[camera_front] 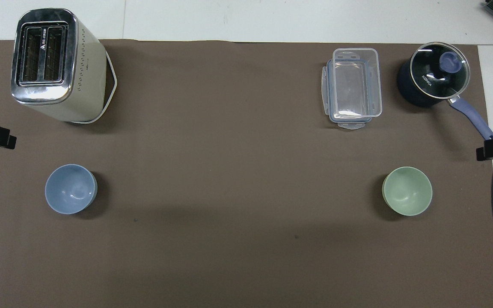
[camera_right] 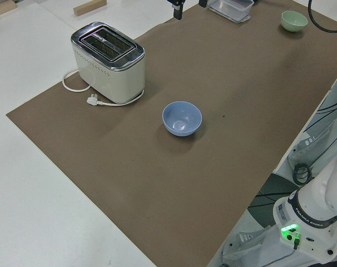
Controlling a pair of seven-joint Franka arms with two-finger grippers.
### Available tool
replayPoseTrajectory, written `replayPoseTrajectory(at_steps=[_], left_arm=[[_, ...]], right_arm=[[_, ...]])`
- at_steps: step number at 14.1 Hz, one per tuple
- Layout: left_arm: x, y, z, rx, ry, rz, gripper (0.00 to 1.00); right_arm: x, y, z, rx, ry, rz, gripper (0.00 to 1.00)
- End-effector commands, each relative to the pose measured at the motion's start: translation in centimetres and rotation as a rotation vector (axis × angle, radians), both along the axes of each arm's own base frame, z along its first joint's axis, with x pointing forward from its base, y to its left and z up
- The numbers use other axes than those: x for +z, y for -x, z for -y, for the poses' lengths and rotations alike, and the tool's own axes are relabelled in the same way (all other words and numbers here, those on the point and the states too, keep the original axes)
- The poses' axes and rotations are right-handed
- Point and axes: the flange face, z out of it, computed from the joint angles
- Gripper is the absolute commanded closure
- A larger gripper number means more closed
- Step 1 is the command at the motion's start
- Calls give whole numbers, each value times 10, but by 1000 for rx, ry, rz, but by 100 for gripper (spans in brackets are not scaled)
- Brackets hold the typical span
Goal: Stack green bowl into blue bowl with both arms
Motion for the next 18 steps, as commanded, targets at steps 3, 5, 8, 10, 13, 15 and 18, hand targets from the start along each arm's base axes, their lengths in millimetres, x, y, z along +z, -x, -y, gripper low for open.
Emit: replayPoseTrajectory(at_steps=[3,5,8,10,13,15,18], left_arm=[[0,7,-7,6,-13,-1,0],[0,7,-12,15,-13,-2,0],[-1,7,-13,16,-10,-2,0],[-3,8,-13,16,-10,-9,0],[-3,8,-26,35,-10,2,0],[-9,9,-30,23,-9,-2,0],[-37,13,-42,27,-5,-8,0]], right_arm=[[3,0,-2,-8,-3,0,0],[3,0,-2,-8,-3,-1,0],[4,0,-2,-8,-3,2,0],[3,0,-2,-7,-3,0,0],[3,0,-2,-8,-3,0,0],[3,0,-2,-7,-3,0,0],[3,0,-1,-10,-3,0,0]])
